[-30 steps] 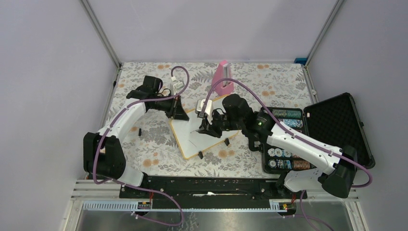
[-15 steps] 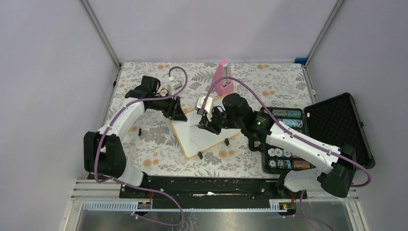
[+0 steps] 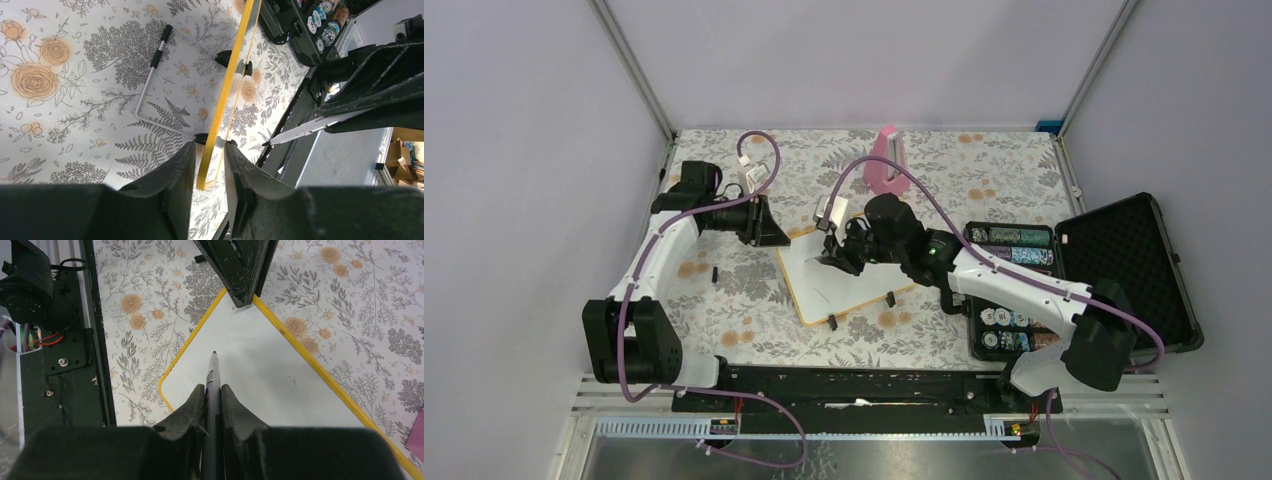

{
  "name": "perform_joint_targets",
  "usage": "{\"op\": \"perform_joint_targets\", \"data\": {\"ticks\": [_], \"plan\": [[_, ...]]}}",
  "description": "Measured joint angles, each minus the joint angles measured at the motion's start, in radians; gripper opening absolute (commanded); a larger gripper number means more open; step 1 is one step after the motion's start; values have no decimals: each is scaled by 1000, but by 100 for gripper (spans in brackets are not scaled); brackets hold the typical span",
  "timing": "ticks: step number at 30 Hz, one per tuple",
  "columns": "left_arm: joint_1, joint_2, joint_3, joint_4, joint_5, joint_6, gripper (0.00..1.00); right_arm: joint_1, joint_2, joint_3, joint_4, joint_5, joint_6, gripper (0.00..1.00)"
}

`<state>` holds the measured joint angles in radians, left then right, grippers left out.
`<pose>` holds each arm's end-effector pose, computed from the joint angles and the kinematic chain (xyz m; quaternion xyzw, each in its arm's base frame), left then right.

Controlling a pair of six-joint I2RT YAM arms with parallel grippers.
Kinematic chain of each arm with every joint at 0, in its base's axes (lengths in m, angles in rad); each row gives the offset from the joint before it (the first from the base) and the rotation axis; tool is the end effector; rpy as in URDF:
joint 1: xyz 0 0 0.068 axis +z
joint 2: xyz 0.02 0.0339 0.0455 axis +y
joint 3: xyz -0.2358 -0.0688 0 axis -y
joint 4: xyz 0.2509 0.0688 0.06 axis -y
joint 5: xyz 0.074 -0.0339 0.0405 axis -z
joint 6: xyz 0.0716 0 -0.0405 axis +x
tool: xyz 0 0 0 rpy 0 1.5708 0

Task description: Write a sentence on the whiteboard

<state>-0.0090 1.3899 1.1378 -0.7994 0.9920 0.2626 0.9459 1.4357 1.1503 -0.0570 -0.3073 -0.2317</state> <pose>0.2911 -0.0626 0.2427 0.2361 0.8256 -0.4277 0.2822 0.2047 0.3208 0.2863 -0.5219 0.6226 0.3163 0.4899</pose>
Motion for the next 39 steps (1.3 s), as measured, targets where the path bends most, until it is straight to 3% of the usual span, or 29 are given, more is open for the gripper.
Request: {"op": "perform_joint_targets", "data": {"ticks": [7, 12, 39], "plan": [[0, 12, -2, -10, 16, 2, 8, 0, 20, 9, 40, -1, 48, 0], [-3, 18, -2, -10, 45, 3, 0, 0, 31, 14, 65, 2, 73, 0], [-4, 19, -4, -10, 51, 18, 0, 0, 62, 31, 67, 92, 103, 0]]}}
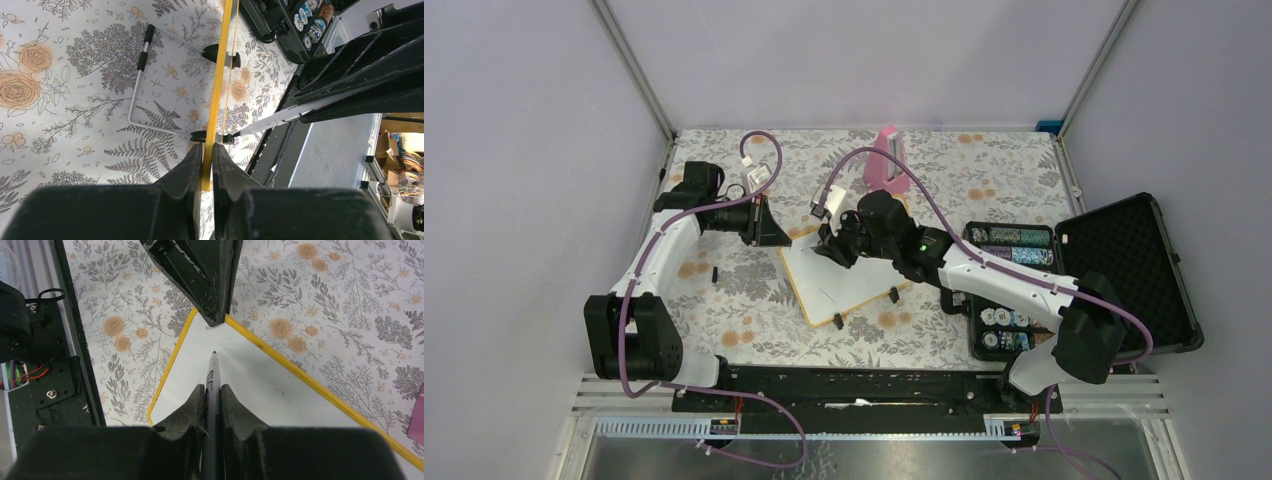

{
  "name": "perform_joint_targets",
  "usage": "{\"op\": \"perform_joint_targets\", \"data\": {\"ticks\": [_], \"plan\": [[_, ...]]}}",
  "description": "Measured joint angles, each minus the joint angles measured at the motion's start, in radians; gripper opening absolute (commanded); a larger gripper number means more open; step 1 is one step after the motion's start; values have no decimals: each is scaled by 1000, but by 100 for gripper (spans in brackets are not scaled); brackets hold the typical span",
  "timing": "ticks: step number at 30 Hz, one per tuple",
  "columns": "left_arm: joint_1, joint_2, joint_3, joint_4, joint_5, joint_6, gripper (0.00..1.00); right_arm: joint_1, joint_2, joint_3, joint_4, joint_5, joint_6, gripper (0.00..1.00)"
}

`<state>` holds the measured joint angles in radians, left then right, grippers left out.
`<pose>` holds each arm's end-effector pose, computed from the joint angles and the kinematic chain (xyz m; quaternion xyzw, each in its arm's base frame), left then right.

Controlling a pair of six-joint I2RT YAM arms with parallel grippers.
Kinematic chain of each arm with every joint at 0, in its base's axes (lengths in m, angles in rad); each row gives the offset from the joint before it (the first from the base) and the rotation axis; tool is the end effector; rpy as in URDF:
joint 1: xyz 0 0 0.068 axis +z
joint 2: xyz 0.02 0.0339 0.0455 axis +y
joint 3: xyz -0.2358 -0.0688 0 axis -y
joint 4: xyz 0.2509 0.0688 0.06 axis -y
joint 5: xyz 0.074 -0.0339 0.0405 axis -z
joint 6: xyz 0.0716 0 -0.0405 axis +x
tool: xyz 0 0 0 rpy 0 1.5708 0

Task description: Write a sentence on the whiteboard

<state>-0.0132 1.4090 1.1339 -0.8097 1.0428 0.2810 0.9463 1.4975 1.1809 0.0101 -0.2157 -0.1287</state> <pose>0.2904 -0.0657 0.2385 0.2419 0.8150 -0.4513 0.2713 0.2197 0.3311 0.2841 -0.4653 0.6564 0.3132 0.5045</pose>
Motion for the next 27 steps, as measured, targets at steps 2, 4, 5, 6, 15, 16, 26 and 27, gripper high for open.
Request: {"op": "perform_joint_targets", "data": {"ticks": [2, 4, 5, 6, 15, 16, 26, 27], "plan": [[0, 0, 0, 0, 0, 0, 0, 0, 5, 0, 0, 8, 0, 0], [0, 0, 0, 0, 0, 0, 0, 0, 13, 0, 0, 16, 0, 0], [0, 0, 0, 0, 0, 1, 0, 0, 16, 0, 0, 18, 0, 0], [0, 0, 0, 0, 0, 2, 0, 0, 19, 0, 0, 21, 0, 0], [0, 0, -6, 3, 0, 8, 0, 0, 38, 13, -2, 39, 0, 0], [0, 0, -6, 3, 0, 9, 0, 0, 42, 18, -2, 38, 0, 0], [0, 0, -9, 5, -2, 11, 0, 3, 66, 49, -1, 27, 3, 0], [0, 0, -9, 5, -2, 11, 0, 4, 69, 51, -1, 22, 3, 0]]}}
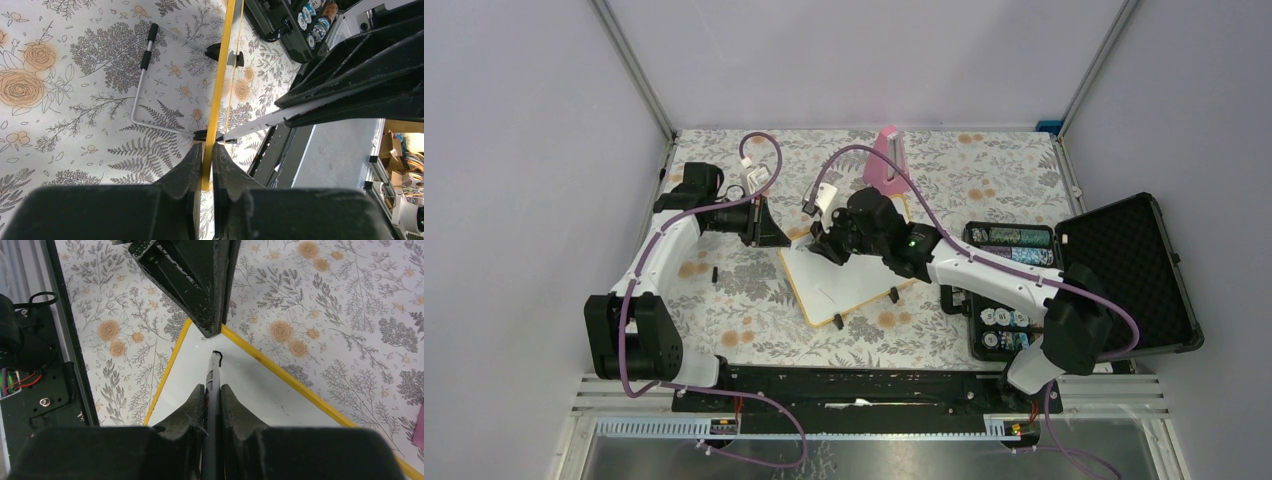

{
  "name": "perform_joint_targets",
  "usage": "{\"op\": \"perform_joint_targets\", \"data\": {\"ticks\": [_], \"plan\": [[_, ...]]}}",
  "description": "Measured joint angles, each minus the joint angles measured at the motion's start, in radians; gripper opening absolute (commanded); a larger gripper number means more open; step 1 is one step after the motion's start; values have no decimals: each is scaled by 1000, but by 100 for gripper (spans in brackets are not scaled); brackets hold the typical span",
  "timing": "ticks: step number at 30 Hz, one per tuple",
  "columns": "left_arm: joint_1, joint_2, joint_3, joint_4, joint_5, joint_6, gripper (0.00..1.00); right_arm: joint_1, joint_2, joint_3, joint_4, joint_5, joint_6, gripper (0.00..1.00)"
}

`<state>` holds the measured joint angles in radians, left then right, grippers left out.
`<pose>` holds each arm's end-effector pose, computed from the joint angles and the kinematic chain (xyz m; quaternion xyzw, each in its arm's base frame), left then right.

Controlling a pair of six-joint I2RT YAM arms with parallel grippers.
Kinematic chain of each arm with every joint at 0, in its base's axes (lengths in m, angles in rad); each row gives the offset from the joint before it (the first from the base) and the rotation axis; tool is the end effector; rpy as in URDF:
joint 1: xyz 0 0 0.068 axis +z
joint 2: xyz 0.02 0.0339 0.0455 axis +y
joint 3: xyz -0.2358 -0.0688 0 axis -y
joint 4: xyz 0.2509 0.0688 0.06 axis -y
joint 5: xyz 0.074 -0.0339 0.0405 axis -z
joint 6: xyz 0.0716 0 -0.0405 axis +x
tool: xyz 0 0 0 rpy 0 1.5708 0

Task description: Write a sentence on the whiteboard

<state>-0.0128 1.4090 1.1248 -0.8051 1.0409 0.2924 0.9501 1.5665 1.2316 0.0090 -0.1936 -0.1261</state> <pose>0.2899 -0.0655 0.2358 0.2453 0.8148 -0.4494 0.2721 0.2286 0.3434 0.2773 -0.4628 0.6655 0.3043 0.5003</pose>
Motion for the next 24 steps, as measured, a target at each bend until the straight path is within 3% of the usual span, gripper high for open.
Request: {"op": "perform_joint_targets", "data": {"ticks": [24], "plan": [[0, 0, 0, 2, -6, 0, 0, 29, 22, -14, -32, -44, -32, 0]]}}
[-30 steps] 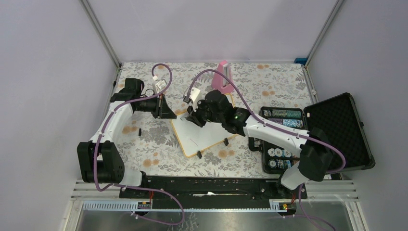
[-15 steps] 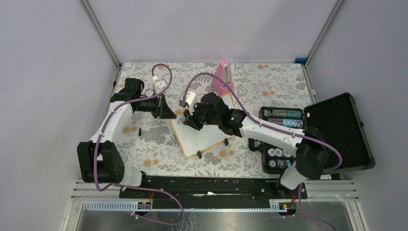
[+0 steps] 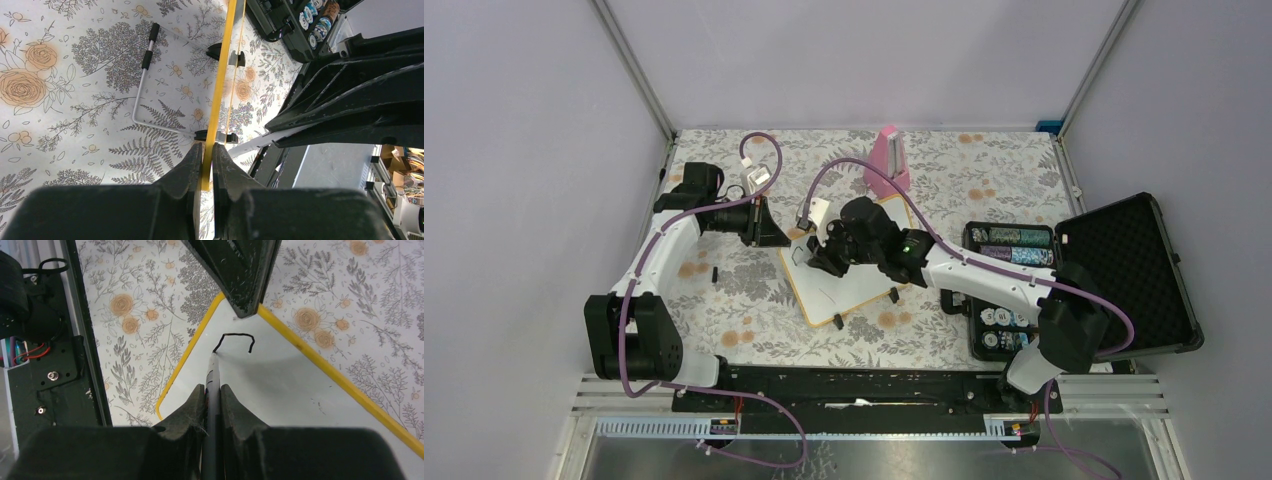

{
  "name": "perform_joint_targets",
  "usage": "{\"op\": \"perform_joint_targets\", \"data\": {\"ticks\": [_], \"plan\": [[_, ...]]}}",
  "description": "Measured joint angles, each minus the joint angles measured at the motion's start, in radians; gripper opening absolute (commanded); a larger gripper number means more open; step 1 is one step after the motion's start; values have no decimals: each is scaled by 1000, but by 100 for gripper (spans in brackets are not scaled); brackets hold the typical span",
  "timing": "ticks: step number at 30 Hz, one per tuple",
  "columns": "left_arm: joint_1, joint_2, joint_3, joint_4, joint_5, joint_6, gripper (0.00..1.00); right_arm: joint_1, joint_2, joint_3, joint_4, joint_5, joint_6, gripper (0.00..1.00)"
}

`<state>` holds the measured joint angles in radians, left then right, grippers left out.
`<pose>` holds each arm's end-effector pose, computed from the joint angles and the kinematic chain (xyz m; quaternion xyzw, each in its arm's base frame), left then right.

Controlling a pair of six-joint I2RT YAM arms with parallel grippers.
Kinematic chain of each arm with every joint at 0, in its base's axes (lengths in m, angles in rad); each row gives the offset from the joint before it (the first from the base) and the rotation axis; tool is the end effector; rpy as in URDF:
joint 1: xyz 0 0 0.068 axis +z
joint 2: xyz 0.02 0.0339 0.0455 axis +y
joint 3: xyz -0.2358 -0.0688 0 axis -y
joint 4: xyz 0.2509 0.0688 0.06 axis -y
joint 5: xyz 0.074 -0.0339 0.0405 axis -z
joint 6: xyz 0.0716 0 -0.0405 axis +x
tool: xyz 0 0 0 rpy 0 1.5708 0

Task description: Write a sentence on the whiteboard

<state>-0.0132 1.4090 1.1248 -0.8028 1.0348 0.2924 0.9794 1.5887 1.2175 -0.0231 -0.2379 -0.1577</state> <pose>0.2903 -0.0654 0.2356 0.2455 0.8159 -0.4466 0.2730 0.2159 0.3517 0.2590 -0.5002 0.6606 0.3106 0.4657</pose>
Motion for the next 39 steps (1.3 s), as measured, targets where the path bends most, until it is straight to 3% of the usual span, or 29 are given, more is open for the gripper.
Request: {"op": "perform_joint_targets", "data": {"ticks": [22, 39], "plan": [[0, -10, -5, 0, -3, 0, 0, -3, -55, -37, -49, 45, -33, 0], [0, -13, -6, 0, -5, 0, 0, -51, -152, -56, -79, -37, -34, 0]]}}
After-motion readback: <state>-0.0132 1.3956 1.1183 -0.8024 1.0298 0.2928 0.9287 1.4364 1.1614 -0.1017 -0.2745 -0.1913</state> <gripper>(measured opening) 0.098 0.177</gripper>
